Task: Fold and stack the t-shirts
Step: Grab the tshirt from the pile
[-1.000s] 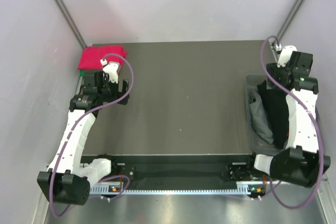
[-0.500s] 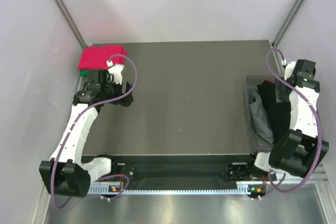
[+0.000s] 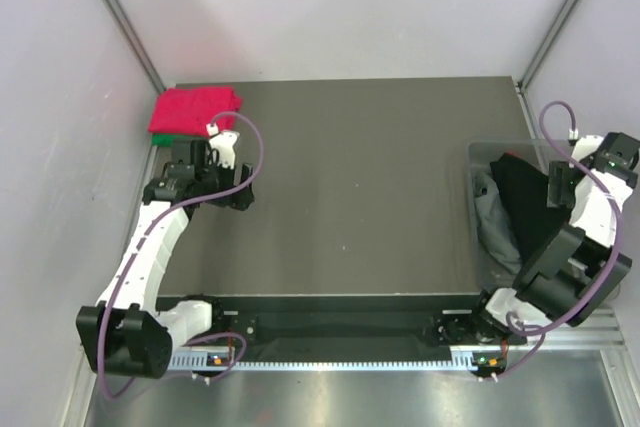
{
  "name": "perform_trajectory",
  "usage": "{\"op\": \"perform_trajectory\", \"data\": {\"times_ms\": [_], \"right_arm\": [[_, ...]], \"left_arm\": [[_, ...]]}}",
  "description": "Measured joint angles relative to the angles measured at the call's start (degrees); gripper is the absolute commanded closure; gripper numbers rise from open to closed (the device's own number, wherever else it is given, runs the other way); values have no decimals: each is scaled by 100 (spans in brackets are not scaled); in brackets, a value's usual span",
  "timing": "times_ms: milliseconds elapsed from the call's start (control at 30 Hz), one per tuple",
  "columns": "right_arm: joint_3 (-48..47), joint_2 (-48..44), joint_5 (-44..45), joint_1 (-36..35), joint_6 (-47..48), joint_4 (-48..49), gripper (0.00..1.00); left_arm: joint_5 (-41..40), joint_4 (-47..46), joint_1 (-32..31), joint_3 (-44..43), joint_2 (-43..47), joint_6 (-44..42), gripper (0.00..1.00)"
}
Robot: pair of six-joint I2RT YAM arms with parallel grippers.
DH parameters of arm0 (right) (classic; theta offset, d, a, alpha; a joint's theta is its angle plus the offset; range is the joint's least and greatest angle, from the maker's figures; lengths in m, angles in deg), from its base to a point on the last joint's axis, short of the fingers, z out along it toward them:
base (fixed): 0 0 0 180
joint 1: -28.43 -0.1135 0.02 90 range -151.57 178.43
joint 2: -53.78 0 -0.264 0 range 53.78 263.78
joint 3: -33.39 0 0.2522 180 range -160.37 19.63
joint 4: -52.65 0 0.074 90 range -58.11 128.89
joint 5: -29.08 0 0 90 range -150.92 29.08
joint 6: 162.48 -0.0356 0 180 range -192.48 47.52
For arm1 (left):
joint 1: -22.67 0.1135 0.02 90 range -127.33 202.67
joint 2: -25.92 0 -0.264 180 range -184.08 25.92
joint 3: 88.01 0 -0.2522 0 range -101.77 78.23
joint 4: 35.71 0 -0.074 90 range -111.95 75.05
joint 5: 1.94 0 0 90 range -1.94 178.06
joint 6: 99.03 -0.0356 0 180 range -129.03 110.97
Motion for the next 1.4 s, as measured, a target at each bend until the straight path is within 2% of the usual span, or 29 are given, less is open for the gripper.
{"op": "perform_trajectory", "data": {"times_ms": [200, 400, 567, 767, 800, 833, 1033, 1133, 1267, 1400], "right_arm": [[-450, 621, -1482, 678, -11, -238, 32], [-911, 1237, -2581, 933, -105, -463, 47], [-911, 1307, -2994, 929, -76, -647, 60], [-914, 1307, -3259, 929, 131, -841, 88], [-914, 1305, -3289, 929, 168, -868, 96], [-914, 1296, -3307, 929, 208, -890, 100], [-911, 850, -3276, 833, 341, -1019, 100], [-1027, 190, -2983, 358, 415, -1158, 100], [-1633, -601, -2339, -1141, 452, -1272, 100], [-2736, -774, -1843, -2509, 225, -1379, 100]], "left_arm": [[15, -50, 0, 94, 251, 0, 14], [48, -50, 0, 173, 273, 0, 14], [50, -61, 0, 208, 308, 0, 14], [74, -87, 0, 240, 356, 0, 14], [79, -87, 0, 243, 356, 0, 14], [85, -87, 0, 243, 356, 0, 14], [92, -92, 0, 243, 356, 0, 15], [92, -96, 0, 245, 356, 2, 15], [90, -140, 17, 315, 409, 0, 15], [90, -160, 63, 396, 581, 0, 15]]}}
